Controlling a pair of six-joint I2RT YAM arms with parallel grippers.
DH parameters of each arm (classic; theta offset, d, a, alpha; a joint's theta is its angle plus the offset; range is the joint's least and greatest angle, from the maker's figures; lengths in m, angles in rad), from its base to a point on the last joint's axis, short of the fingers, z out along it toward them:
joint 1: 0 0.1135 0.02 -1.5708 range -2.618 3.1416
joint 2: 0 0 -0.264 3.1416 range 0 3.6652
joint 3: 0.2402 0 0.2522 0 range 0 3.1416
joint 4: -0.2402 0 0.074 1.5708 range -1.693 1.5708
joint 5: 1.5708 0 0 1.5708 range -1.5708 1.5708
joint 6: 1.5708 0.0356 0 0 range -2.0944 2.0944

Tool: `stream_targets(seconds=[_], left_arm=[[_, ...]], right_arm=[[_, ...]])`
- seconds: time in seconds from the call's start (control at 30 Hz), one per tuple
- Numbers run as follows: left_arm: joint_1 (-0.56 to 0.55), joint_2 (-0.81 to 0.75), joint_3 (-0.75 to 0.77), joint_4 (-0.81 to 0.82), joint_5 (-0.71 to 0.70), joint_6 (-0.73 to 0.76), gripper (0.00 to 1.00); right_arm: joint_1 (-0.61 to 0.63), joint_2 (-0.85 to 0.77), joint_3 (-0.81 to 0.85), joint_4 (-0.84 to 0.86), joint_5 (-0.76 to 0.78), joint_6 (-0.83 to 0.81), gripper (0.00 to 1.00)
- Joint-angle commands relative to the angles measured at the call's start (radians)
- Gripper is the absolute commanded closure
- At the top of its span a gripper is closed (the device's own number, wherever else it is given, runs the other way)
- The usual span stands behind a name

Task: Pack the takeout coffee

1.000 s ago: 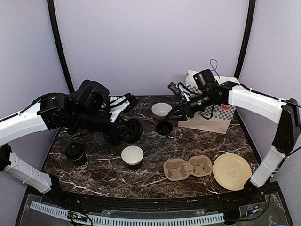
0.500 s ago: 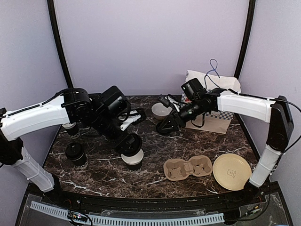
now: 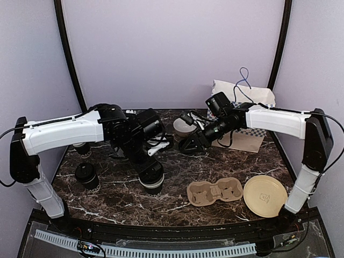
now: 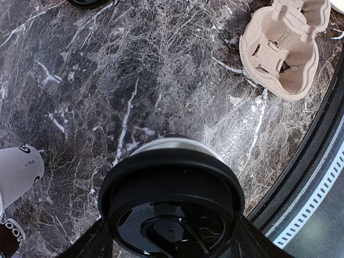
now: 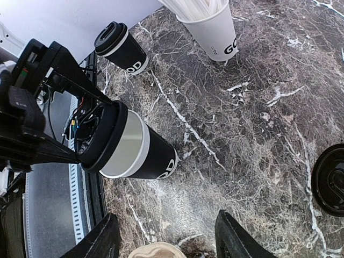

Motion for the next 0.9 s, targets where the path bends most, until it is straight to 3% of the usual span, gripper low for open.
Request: stream_targets(seconds=[0.0, 0.87], left_arm=[[0.012, 0.016, 0.043, -0.031, 0.007, 0.022, 0.37], [0.026, 0.094, 0.133, -0.167, 0.029, 0.027, 0.40]], right_arm=[[0.005, -0.012, -0.010, 0.020, -0.013, -0.005, 0.40], [0.004, 0.046, 0.021, -0.014, -0.051, -0.027, 0.40]])
